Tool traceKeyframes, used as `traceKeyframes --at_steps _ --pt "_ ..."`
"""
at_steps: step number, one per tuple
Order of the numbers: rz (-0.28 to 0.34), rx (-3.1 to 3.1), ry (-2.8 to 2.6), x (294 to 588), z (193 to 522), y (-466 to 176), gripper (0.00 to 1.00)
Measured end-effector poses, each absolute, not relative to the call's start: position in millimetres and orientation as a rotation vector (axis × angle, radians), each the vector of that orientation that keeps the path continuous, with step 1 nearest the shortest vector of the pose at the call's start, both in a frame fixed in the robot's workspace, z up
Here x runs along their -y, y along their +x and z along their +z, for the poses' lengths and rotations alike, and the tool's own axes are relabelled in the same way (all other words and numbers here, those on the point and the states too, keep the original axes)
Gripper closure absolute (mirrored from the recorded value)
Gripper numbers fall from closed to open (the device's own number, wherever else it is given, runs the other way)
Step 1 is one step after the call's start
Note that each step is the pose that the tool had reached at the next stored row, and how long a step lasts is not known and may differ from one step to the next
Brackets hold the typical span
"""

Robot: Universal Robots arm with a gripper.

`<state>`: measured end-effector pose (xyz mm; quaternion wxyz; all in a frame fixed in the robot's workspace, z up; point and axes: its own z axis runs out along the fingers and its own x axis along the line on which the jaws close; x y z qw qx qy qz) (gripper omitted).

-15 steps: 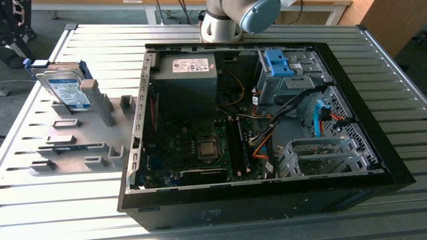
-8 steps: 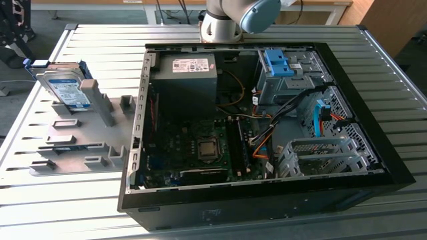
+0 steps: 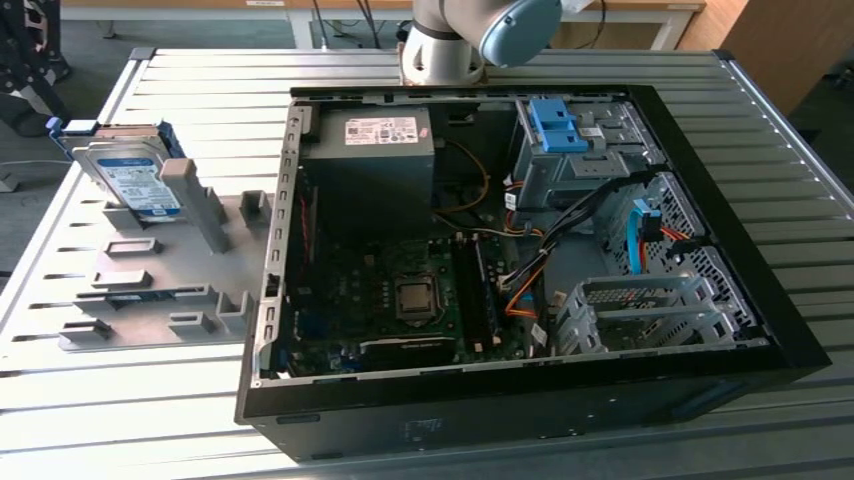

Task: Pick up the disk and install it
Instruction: 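Pick up the disk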

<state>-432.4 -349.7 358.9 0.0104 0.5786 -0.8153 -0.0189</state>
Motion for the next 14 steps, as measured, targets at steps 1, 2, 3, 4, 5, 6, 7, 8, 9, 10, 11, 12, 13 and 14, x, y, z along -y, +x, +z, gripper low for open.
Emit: traceKeyframes --at_steps 1,2,3,4,5,6,7,8,9,10,11,12,13,14 --pt "-0.059 2.541 1.81 349.7 358.9 -432.4 0.89" --pt "-0.059 2.538 1.814 349.7 358.9 -432.4 0.89" --pt "-0.059 2.535 1.819 349.7 358.9 -432.4 0.89" --pt "-0.059 2.532 1.823 349.7 358.9 -432.4 0.89" --pt "-0.059 2.529 1.827 349.7 358.9 -432.4 0.89" --pt "-0.058 2.526 1.831 349.7 358.9 -432.4 0.89" --pt "-0.058 2.522 1.836 349.7 358.9 -432.4 0.89" --pt "-0.058 2.519 1.841 349.7 358.9 -432.4 0.89" --pt "-0.058 2.515 1.845 349.7 358.9 -432.4 0.89" --pt "-0.058 2.512 1.85 349.7 358.9 -432.4 0.89" --pt "-0.058 2.509 1.854 349.7 358.9 -432.4 0.89" --pt "-0.058 2.505 1.859 349.7 358.9 -432.4 0.89" --pt "-0.058 2.502 1.863 349.7 358.9 -432.4 0.89" --pt "-0.058 2.498 1.868 349.7 358.9 -432.4 0.89"
